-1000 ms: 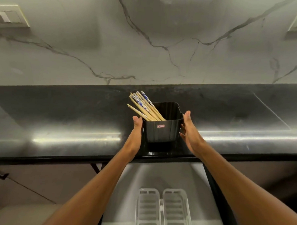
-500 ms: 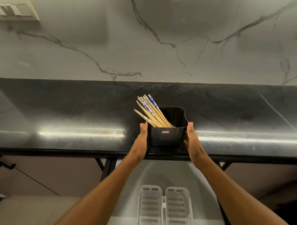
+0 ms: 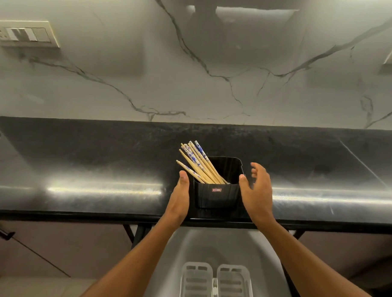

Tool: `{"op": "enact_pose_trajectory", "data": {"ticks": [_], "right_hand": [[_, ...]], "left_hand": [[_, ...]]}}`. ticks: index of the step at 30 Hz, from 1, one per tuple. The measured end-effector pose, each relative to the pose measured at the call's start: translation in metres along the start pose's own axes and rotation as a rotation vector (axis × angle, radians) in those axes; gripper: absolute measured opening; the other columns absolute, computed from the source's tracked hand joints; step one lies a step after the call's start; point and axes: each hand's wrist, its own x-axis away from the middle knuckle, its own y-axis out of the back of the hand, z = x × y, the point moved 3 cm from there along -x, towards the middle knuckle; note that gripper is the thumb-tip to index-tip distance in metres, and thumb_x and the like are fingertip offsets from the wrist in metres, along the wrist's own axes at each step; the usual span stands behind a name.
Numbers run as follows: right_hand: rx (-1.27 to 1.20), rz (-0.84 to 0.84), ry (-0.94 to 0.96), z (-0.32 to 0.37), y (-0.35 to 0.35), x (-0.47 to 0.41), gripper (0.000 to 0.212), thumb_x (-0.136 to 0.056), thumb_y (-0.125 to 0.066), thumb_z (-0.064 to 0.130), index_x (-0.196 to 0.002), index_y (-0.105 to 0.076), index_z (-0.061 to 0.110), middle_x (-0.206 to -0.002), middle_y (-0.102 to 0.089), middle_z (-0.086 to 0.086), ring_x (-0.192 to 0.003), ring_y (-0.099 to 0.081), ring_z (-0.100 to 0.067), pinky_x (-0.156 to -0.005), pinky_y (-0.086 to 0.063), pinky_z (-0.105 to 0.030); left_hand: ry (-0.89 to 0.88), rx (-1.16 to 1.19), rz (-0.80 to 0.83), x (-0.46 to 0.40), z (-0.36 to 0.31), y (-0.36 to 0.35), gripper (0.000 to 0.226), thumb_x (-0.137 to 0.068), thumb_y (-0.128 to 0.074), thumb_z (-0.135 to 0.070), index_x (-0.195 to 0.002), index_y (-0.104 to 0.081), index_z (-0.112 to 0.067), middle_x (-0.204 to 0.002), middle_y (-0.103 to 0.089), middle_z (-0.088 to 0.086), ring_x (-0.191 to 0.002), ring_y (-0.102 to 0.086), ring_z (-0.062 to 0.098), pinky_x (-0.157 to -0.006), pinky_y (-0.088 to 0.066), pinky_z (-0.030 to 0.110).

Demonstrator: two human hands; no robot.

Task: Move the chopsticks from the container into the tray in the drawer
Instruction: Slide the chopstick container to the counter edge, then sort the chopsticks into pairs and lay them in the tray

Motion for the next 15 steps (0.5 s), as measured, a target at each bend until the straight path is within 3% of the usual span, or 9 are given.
{"op": "enact_pose_trajectory", "data": {"ticks": [3,6,10,15], "right_hand": [[0.092,0.052,0.172,0.028,-0.008,-0.015,0.017,-0.090,-0.058,0.014,-0.107,-0.060,0.019,-0.103,-0.059,0.002,-0.088,-0.058,-0.009,-0.075,-0.047,-0.018],[0.185,0.305,0.151,0.043,-0.030,-0.033,0.013,-0.089,-0.056,0.014,-0.098,-0.064,0.019,-0.084,-0.065,0.004,-0.070,-0.057,-0.003,-0.060,-0.041,-0.013],[0.354,0.613,0.107,0.047,-0.065,-0.038,0.029,-0.087,-0.063,0.021,-0.115,-0.060,0.015,-0.104,-0.066,-0.003,-0.081,-0.060,-0.010,-0.068,-0.048,-0.022],[0.434,0.581,0.197,0.053,-0.094,-0.036,0.031,-0.081,-0.070,0.030,-0.109,-0.061,0.018,-0.107,-0.063,-0.001,-0.090,-0.061,-0.015,-0.081,-0.054,-0.038]], "left_hand": [[0.010,0.072,-0.013,-0.006,-0.011,0.008,0.086,-0.079,-0.015,-0.076,-0.149,-0.031,-0.027,-0.156,-0.030,0.001,-0.145,-0.024,0.020,-0.119,-0.017,0.042],[0.020,0.145,0.001,-0.009,-0.022,0.011,0.086,-0.080,-0.014,-0.073,-0.148,-0.031,-0.021,-0.154,-0.035,0.003,-0.142,-0.031,0.019,-0.114,-0.024,0.036],[0.043,0.161,-0.033,-0.014,-0.028,0.016,0.077,-0.090,-0.011,-0.066,-0.142,-0.042,-0.018,-0.145,-0.048,0.004,-0.134,-0.043,0.019,-0.110,-0.033,0.036],[0.026,0.128,-0.029,-0.020,-0.038,0.018,0.062,-0.089,-0.010,-0.067,-0.103,-0.062,-0.037,-0.107,-0.064,-0.018,-0.117,-0.052,0.007,-0.104,-0.036,0.033]]}}
